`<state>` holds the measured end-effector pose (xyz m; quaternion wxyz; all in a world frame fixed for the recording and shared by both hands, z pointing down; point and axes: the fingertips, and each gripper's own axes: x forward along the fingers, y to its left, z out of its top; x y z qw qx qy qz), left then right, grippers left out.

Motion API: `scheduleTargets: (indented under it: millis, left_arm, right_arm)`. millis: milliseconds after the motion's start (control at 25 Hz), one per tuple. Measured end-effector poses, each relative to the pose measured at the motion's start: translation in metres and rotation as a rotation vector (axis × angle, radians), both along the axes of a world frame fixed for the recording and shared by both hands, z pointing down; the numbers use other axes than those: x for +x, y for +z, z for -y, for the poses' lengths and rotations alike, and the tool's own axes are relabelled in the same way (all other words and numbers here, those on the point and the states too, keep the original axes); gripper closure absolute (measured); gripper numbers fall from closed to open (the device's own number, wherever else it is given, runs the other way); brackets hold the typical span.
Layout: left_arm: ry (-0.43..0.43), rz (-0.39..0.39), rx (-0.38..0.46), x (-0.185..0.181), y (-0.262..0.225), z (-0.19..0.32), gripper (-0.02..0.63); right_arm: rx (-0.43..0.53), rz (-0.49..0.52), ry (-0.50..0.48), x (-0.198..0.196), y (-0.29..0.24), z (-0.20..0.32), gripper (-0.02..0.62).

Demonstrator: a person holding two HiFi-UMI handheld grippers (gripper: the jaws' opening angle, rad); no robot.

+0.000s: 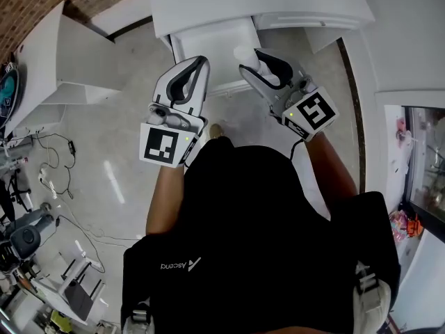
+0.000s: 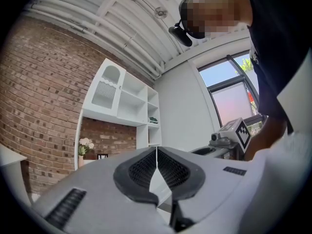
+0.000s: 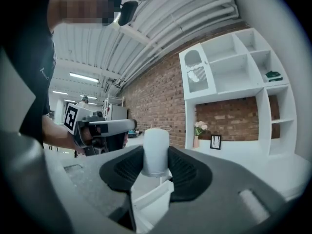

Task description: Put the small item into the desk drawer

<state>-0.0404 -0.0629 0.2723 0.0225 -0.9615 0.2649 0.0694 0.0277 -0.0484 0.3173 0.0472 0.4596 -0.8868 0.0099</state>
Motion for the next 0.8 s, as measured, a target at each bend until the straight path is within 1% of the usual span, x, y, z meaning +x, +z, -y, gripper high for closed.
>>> scheduleTargets:
  millis: [120, 200, 400, 600, 800]
  left_arm:
    - [0.010, 0.013, -0.020, -0.007, 0.015, 0.026, 0.601]
    - [0.013, 0.000, -0.036, -0.013, 0.019, 0.042, 0.601]
    - [0.019, 0.011, -0.060, -0.025, 0.035, 0.074, 0.601]
    - [0.029, 0.003, -0.068, -0.031, 0.051, 0.095, 0.601]
    - [0.015, 0.001, -0.094, -0.037, 0.067, 0.112, 0.601]
  right_arm:
    - [-0.047, -0.033, 0.014, -0.006, 0.016, 0.029, 0.439]
    - [-0.074, -0.072, 0.016, -0.014, 0.026, 0.048, 0.439]
    - [-0.155, -0.165, 0.014, -0.028, 0.057, 0.090, 0.439]
    - [-0.284, -0.271, 0.007, -0.027, 0.109, 0.122, 0.439]
    - [-0.410, -0.368, -0.003, -0.023, 0.161, 0.152, 0.437]
